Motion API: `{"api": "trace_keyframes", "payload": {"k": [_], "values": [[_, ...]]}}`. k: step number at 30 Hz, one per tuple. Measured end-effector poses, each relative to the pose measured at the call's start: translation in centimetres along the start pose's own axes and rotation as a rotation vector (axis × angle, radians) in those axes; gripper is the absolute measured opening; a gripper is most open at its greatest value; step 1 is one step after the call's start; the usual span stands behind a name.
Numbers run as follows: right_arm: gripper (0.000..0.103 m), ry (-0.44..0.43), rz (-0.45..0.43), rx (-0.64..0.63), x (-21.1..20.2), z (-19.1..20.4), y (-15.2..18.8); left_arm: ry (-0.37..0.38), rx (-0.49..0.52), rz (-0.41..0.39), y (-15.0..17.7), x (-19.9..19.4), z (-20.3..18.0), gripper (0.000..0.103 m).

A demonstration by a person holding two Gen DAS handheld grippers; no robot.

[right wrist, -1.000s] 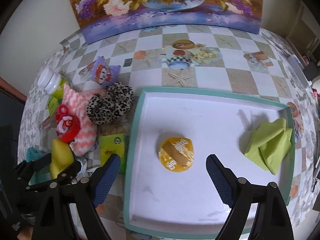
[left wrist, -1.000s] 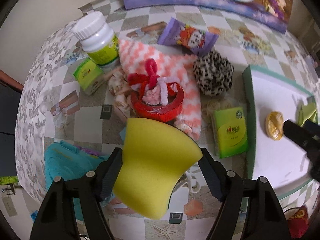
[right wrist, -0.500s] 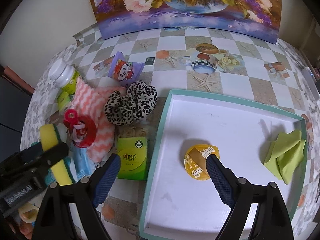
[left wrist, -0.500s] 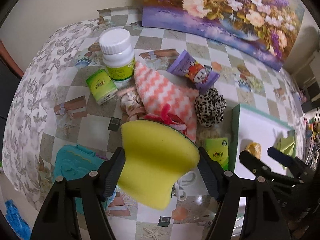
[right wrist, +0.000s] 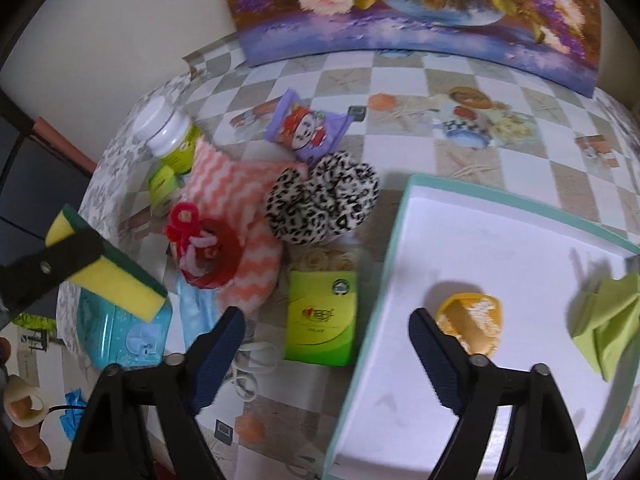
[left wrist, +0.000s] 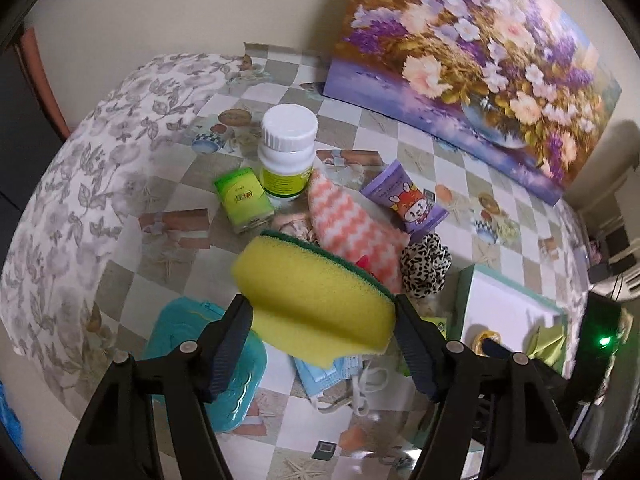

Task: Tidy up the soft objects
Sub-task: 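Lift the yellow sponge with the left gripper while the right gripper reaches the green tissue pack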

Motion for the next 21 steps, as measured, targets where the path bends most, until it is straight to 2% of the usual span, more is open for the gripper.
{"api": "trace_keyframes", "payload": {"k": [6, 21], "values": [[0.066, -0.013, 0.009, -0.042, 0.9, 1.3, -0.1, 0.011, -0.021, -0.003, -0.2, 0.0, 0.3, 0.072], [0.063, 0.031, 0.055, -0.047, 3.4, 1.6, -0.3, 0.008, -0.017, 0.003, -0.4, 0.3, 0.1, 0.072]]}}
Point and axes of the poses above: each gripper's, at about its wrist camera, not at the fingertips, and x roughly the way its jaws point, z to its left, y to its underside, the point moved 1 cm from there along x, roughly the way its jaws point, and after that the axes turned 2 degrees about -z, right-handed, at the moved point
